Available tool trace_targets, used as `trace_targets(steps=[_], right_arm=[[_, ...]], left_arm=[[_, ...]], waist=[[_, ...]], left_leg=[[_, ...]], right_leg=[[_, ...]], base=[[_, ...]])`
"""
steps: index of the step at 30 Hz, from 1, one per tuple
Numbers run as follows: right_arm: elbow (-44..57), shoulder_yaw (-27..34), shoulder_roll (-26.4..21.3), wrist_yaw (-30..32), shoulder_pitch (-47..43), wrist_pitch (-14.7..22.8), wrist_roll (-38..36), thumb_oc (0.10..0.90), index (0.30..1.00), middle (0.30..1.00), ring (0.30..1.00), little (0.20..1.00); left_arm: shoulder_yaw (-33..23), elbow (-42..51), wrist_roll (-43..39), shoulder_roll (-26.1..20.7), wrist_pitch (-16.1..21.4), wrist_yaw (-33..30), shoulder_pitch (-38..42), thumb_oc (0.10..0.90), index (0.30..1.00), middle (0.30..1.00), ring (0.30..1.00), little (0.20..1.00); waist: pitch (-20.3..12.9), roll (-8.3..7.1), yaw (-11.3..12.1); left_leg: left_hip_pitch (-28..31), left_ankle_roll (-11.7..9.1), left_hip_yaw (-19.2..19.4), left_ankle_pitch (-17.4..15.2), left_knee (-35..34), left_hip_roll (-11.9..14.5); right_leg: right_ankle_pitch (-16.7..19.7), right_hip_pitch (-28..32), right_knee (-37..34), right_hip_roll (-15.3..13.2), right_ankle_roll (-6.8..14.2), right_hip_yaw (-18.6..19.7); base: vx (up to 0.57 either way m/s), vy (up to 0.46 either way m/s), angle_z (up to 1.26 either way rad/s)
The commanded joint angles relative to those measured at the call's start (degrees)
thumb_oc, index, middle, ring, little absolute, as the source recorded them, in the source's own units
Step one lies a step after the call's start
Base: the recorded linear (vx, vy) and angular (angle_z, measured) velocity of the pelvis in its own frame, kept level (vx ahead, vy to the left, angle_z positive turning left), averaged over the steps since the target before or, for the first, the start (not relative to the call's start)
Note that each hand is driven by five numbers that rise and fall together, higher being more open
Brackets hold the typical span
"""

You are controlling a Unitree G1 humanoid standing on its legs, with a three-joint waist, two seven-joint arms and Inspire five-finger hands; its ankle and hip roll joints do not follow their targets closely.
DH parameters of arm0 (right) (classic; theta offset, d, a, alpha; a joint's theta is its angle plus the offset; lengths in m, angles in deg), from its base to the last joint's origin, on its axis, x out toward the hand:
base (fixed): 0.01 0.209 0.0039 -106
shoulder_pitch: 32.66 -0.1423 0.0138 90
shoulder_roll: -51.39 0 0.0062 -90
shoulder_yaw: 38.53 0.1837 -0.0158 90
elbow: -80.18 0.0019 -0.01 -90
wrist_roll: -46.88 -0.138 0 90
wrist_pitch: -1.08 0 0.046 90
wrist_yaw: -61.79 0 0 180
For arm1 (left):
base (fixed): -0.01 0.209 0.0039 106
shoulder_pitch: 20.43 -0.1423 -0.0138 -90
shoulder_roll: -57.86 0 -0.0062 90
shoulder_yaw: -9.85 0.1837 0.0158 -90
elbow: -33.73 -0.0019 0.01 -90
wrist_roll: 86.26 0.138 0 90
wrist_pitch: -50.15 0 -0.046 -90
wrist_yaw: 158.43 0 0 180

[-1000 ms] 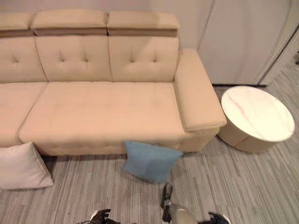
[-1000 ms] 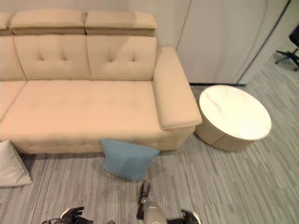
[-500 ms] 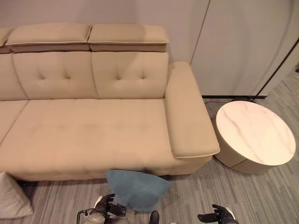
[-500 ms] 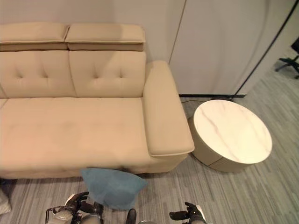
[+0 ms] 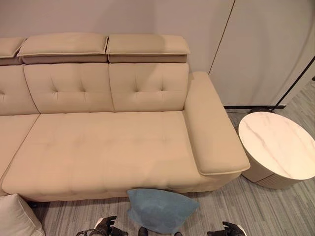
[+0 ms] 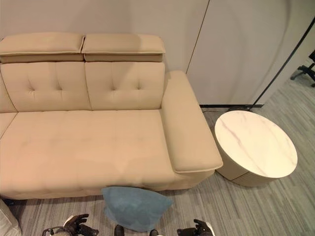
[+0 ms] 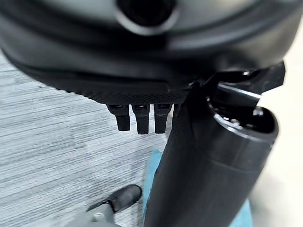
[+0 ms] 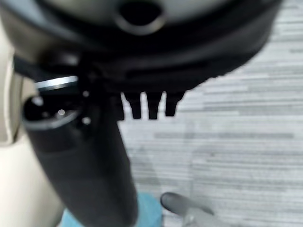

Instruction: Pick up all the scattered cushions and arrange them neatly on the sofa.

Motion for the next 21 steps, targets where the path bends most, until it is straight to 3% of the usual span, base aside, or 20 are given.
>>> trace_targets(steps=[1,6,7,9,12,15,21], right_arm=[[1.37,-1.21,-2.46,1.79,-1.85,0.48,1.27,0.800,0.900,0.900,0.900,0.900],[1.28,-1.81,-2.19,1.45,-1.88,0.98,1.10,0.800,0.900,0.900,0.900,0.900],[1.37,-2.18,-1.84,1.72,-1.70,1.06,0.99,0.800,0.900,0.900,0.900,0.900],[1.50,-2.00,-2.05,2.08,-1.44,1.33,0.33,0.800,0.900,0.900,0.900,0.900],[1.73,-1.65,-2.70,2.57,-1.56,1.60,-0.33,0.800,0.900,0.900,0.900,0.900],[1.81,-0.58,-4.19,3.14,-1.47,1.69,-1.55,0.800,0.900,0.900,0.900,0.900],[1.28,0.12,-4.38,3.37,-1.02,1.78,-2.06,0.800,0.900,0.900,0.900,0.900]], left_arm=[[-0.88,0.63,-0.75,-0.39,1.41,-0.75,3.11,0.800,0.900,0.900,0.900,0.900],[-1.82,0.39,-0.52,-1.30,1.27,-0.72,2.47,0.800,0.900,0.900,0.900,0.900],[-3.26,0.04,-1.79,-1.41,1.33,-0.94,1.87,0.800,0.900,0.900,0.900,0.900],[-4.45,0.03,-3.18,-1.25,1.64,-1.13,1.86,0.800,0.900,0.900,0.900,0.900],[-4.39,0.27,-3.73,-0.99,1.84,-1.17,2.40,0.800,0.900,0.900,0.900,0.900],[-3.00,0.50,-3.90,-0.13,1.91,-1.14,3.37,0.800,0.900,0.900,0.900,0.900],[-2.75,0.03,-3.66,0.49,1.61,-1.41,3.44,0.800,0.900,0.900,0.900,0.900]], waist=[[2.45,-0.59,2.21],[1.72,-0.62,2.96],[0.62,-1.53,4.67],[0.54,-1.91,4.58],[1.85,-1.68,4.55],[4.02,-0.47,3.66],[4.39,-1.20,2.22]], left_leg=[[-4.24,0.01,-1.59,-6.87,6.25,1.08],[-6.25,0.56,-0.70,-5.76,6.83,0.76],[-6.87,-0.15,0.32,-4.49,5.60,0.53],[-8.32,-0.94,0.13,-3.63,6.10,0.54],[-10.96,-2.02,-0.01,-2.56,8.28,1.01],[-14.82,-3.52,0.29,-1.32,11.77,2.00],[-12.48,-3.28,1.11,-4.59,15.27,5.09]], right_leg=[[2.00,-4.16,3.53,-3.79,5.52,-2.27],[-2.86,-1.65,7.00,-0.38,4.56,-2.45],[-3.51,1.10,2.28,0.43,3.35,-3.81],[-3.51,2.30,-2.19,1.55,2.72,-2.47],[-3.24,2.73,-4.01,1.84,1.96,-3.14],[-3.16,1.99,-4.04,1.71,0.65,-5.37],[-2.23,1.38,-3.37,-0.50,0.31,-6.68]], base=[[-0.28,0.110,-0.57],[-0.14,0.012,-0.30],[-0.14,-0.157,-0.36],[-0.09,-0.150,-0.31],[-0.12,-0.080,0.19],[-0.19,-0.037,0.48],[-0.02,0.048,0.27]])
